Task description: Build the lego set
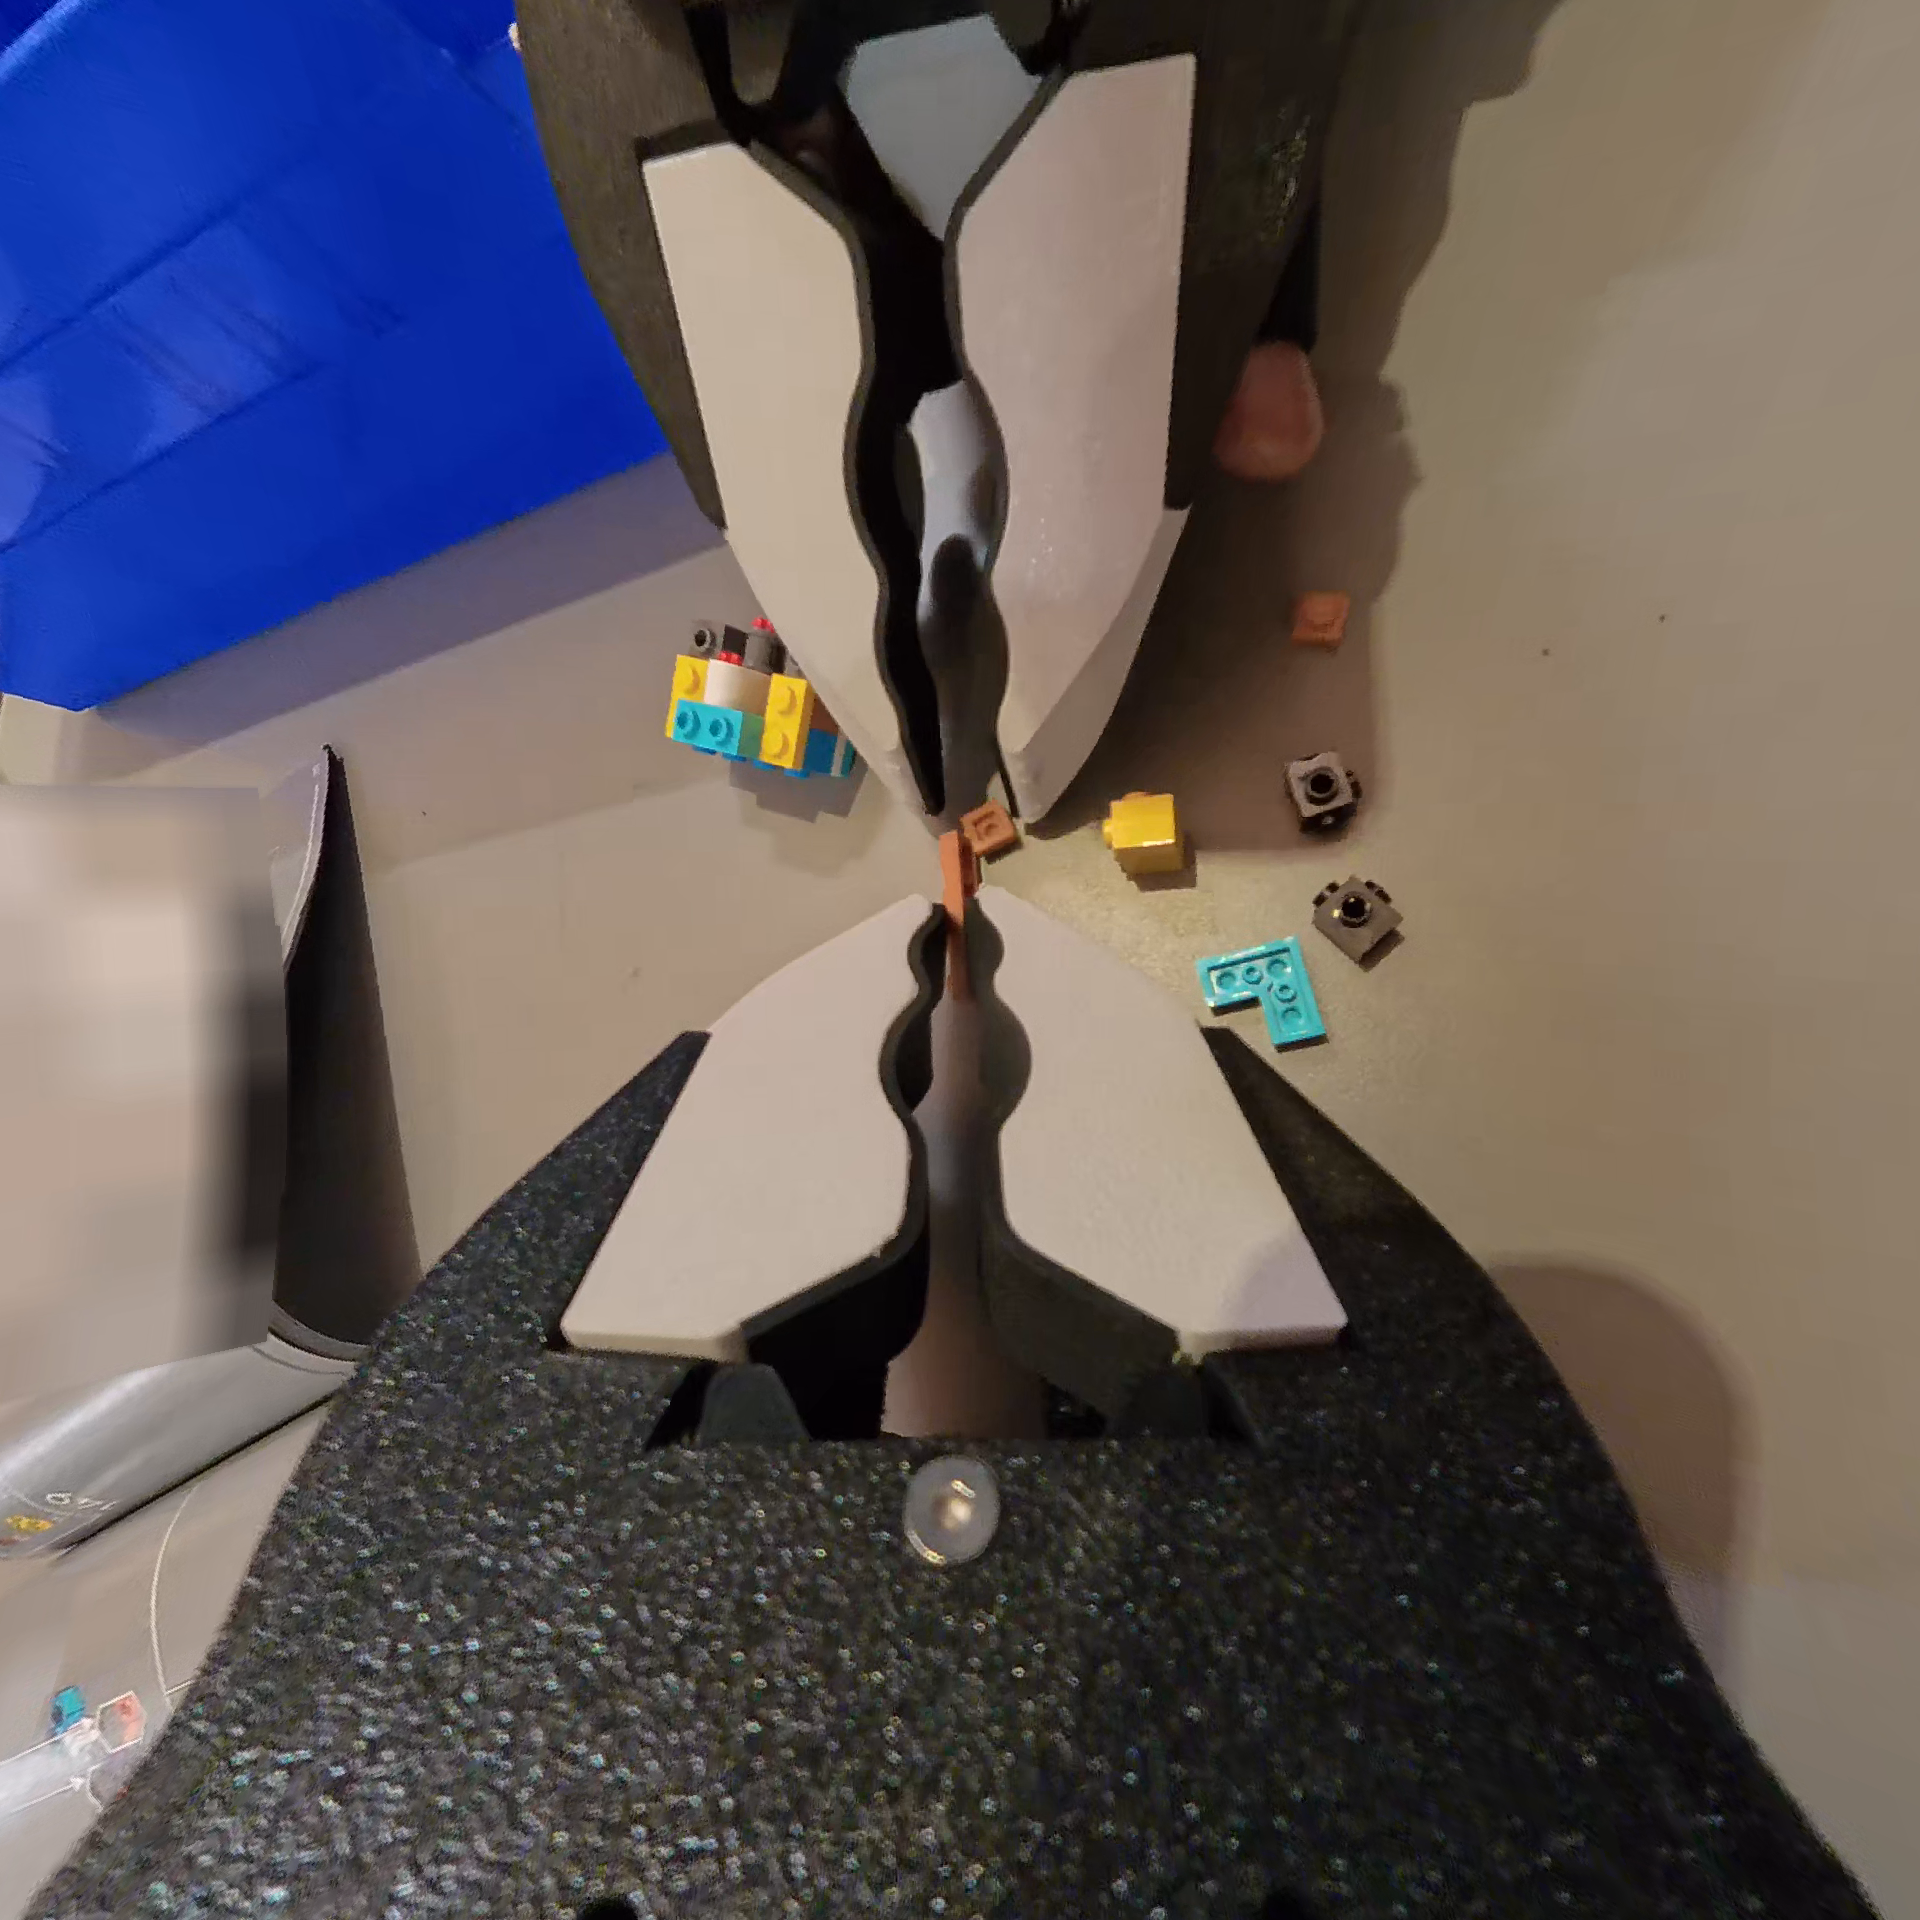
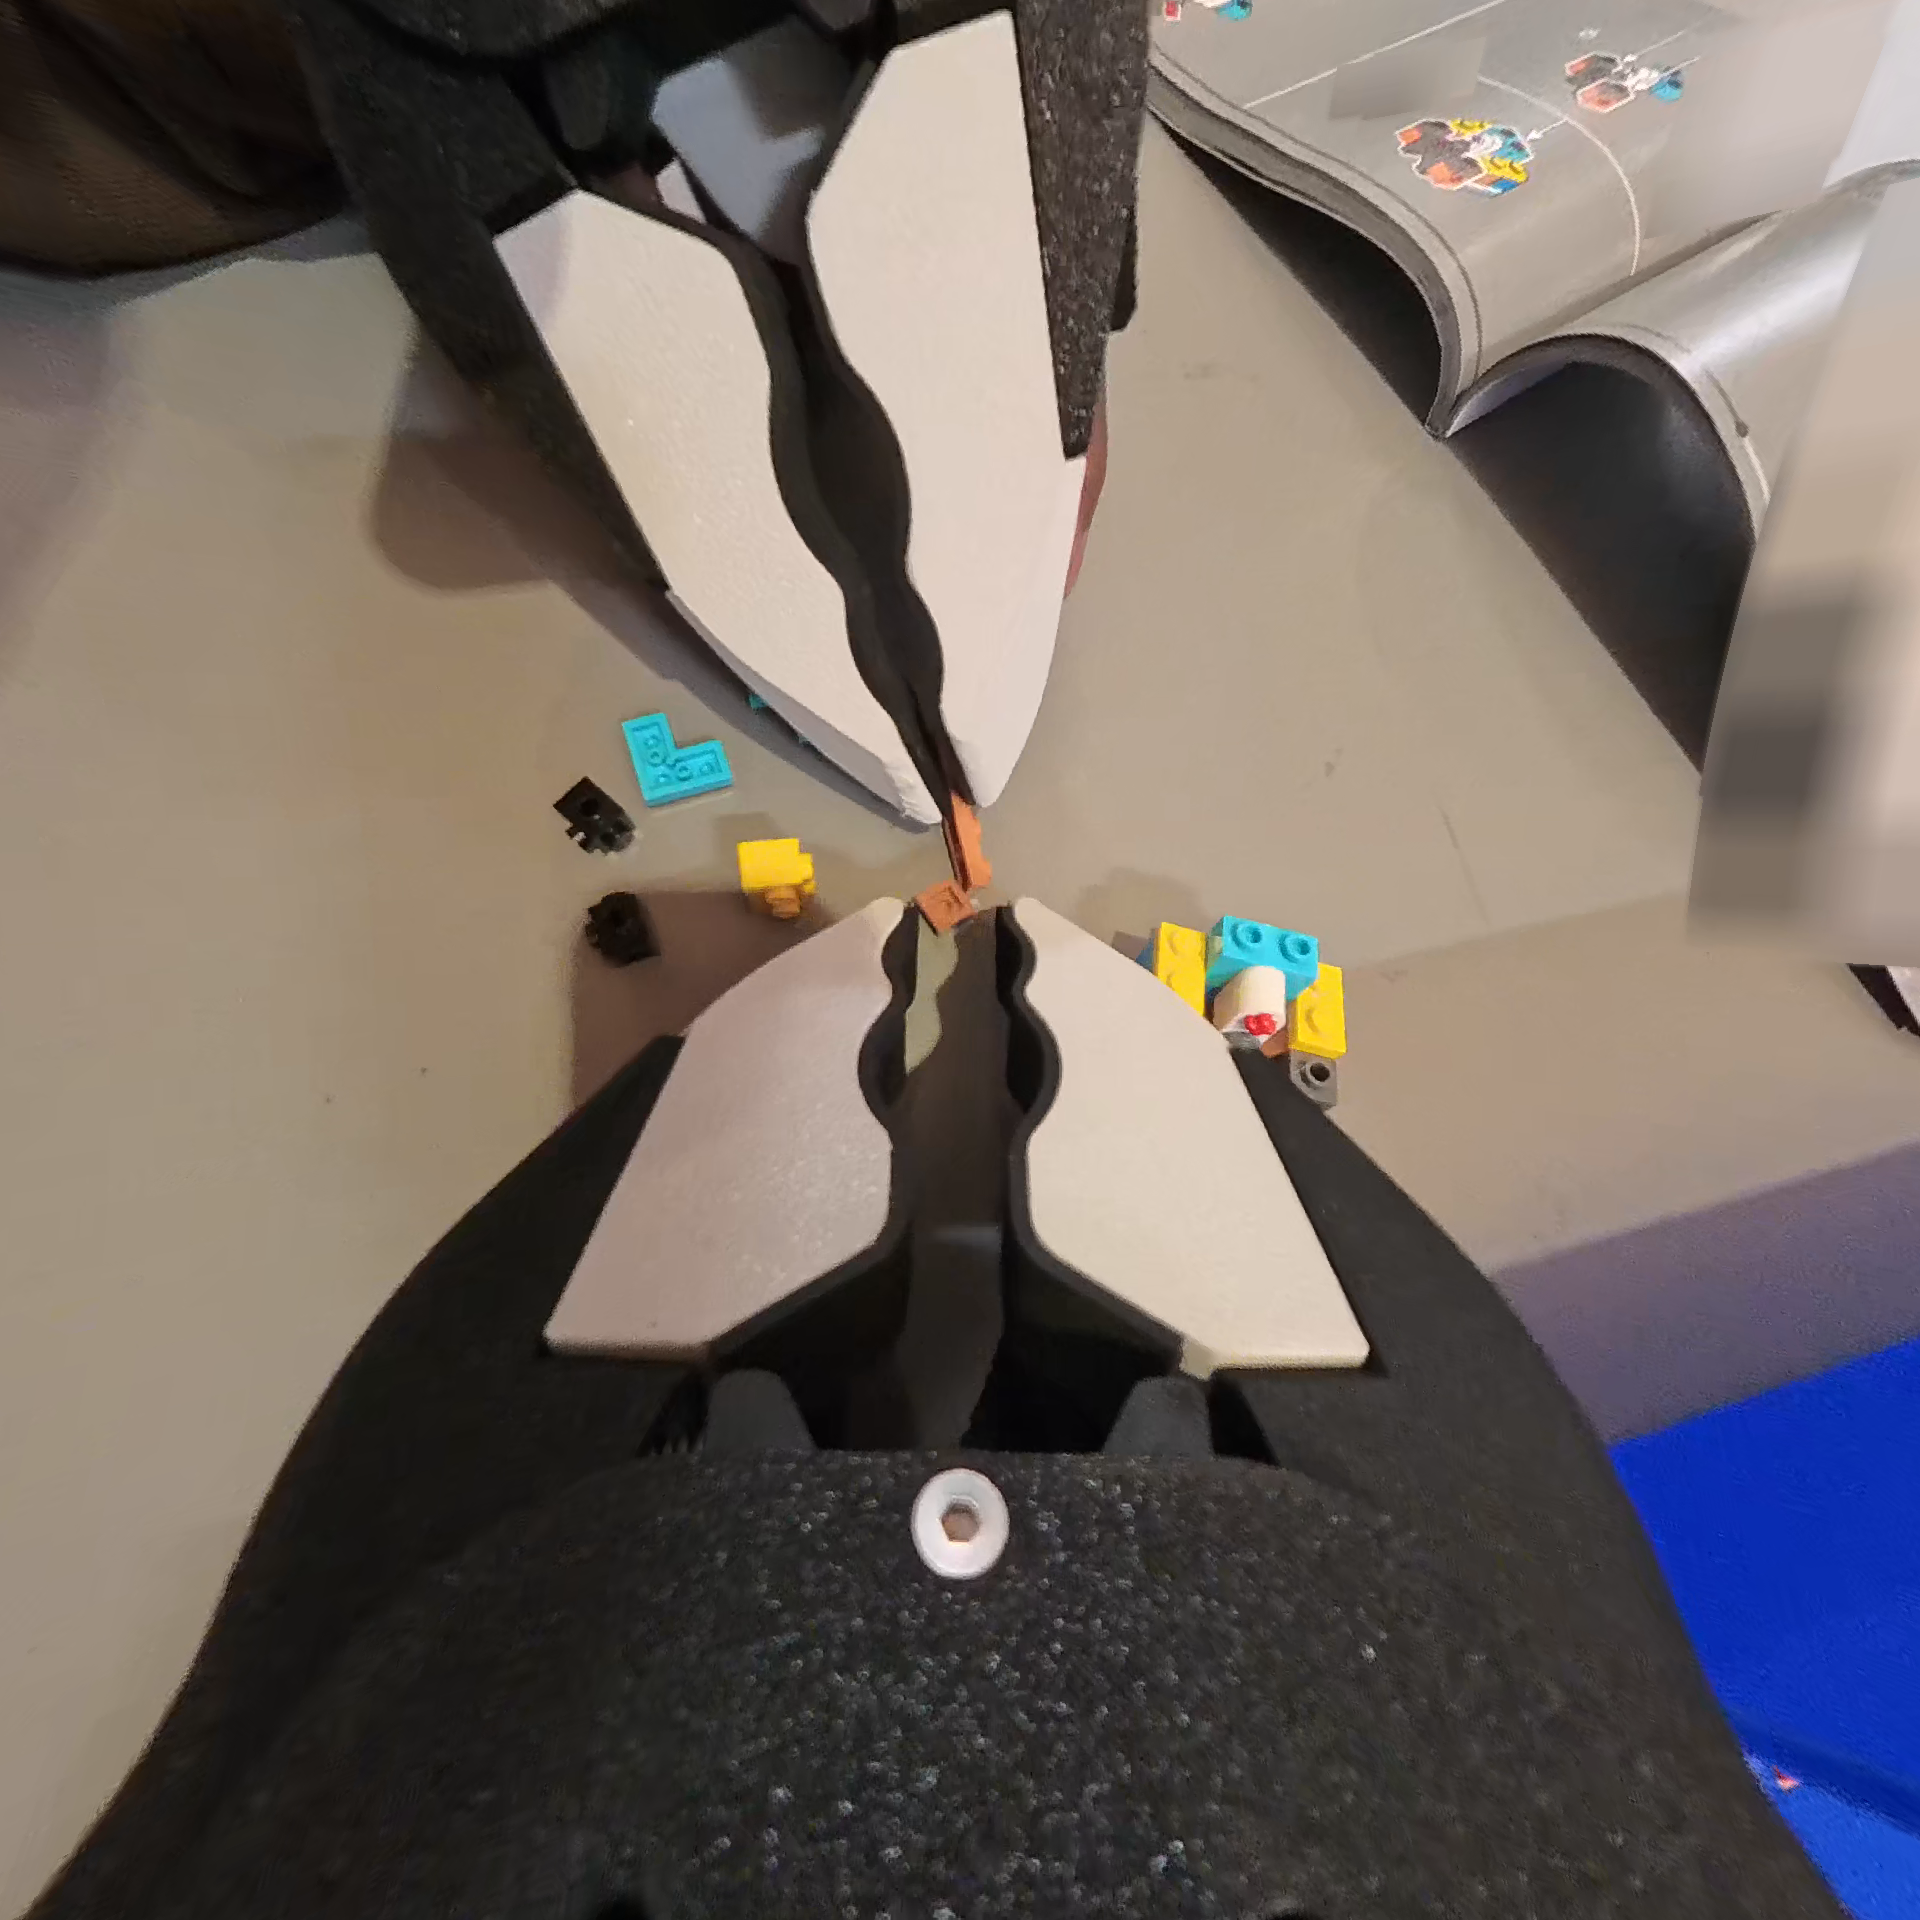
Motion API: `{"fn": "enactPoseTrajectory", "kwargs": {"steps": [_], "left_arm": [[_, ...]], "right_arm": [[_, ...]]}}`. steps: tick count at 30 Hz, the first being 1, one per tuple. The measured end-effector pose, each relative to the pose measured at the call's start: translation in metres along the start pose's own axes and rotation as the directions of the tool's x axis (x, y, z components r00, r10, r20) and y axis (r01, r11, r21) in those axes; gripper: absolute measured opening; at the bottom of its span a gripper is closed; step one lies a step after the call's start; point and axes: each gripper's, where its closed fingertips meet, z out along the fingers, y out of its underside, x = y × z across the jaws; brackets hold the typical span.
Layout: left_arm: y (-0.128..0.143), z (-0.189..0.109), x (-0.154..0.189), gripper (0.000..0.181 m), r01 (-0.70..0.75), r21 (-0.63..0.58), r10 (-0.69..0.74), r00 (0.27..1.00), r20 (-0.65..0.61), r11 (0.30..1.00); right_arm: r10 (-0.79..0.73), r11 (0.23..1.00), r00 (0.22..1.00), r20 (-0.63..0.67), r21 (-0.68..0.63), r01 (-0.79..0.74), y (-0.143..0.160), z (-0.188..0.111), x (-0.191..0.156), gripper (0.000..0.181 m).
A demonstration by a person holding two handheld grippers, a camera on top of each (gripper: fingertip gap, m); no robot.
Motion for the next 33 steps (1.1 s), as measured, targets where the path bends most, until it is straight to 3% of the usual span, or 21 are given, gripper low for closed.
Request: {"fn": "enactPoseTrajectory", "kwargs": {"steps": [33], "left_arm": [[0.0028, -0.0011, 0.0016, 0.003, 0.144, 0.003, -0.143, 0.988, -0.058, 0.99]], "right_arm": [[0.036, 0.999, 0.999, 0.013, -0.024, -0.035, 0.0009, 0.0028, -0.0015, 0.009]]}}
